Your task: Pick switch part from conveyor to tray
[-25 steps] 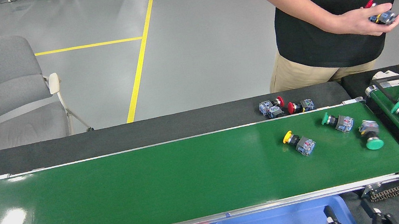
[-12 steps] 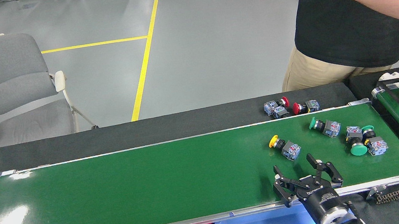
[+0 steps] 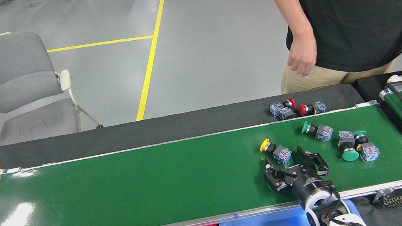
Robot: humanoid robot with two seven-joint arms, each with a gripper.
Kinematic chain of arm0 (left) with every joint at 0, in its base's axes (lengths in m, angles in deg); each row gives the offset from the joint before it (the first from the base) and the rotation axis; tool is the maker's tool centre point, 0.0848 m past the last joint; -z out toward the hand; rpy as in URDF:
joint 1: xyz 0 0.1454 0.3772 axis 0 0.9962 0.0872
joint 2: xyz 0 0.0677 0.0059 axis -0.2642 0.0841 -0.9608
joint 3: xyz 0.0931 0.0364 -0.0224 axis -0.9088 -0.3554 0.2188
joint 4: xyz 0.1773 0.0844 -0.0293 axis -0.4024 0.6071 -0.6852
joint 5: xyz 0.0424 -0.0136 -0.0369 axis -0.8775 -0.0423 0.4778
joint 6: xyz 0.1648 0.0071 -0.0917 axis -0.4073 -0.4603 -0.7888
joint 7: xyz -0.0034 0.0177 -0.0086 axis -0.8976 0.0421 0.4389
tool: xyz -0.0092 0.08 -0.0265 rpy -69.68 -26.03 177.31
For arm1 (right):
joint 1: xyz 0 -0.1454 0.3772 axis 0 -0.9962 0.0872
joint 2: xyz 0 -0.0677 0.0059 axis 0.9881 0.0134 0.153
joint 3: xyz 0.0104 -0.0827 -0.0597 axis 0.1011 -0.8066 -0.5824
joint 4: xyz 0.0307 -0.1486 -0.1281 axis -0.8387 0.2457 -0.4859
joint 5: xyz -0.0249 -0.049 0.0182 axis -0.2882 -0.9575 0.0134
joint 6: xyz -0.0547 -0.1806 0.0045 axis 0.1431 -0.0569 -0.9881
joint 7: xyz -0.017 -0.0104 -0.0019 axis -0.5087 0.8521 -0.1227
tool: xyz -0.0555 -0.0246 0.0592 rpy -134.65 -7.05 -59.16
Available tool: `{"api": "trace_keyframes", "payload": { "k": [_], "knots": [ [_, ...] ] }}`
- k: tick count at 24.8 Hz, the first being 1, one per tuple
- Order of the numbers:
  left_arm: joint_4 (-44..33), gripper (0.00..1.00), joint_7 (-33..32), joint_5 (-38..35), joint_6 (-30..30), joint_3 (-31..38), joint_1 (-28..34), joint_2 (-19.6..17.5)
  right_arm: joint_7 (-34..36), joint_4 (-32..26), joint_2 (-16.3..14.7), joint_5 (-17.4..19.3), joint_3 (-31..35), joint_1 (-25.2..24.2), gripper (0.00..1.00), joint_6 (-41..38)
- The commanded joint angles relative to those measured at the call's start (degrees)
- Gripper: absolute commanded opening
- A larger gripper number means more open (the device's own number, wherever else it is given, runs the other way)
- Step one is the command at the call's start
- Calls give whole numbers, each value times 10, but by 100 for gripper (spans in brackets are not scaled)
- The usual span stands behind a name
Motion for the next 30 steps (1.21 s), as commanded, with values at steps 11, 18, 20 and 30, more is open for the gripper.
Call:
{"api": "trace_keyframes", "payload": {
  "k": [11,18,20,30],
  "knots": [
    [-5,100,2,1,3,-6,0,-7,29,-182,-44,2,-170,-52,17,-193],
    [-5,100,3,0,5,-5,-1,-7,7,-188,-12,3,-203,-66,100,-298],
    [-8,100,3,0,5,-1,3,-7,7,-201,-13,9,-190,-69,100,-298],
    [-10,100,3,1,1,0,11,-8,91,-321,36,15,205,-350,98,-106]
  ]
}}
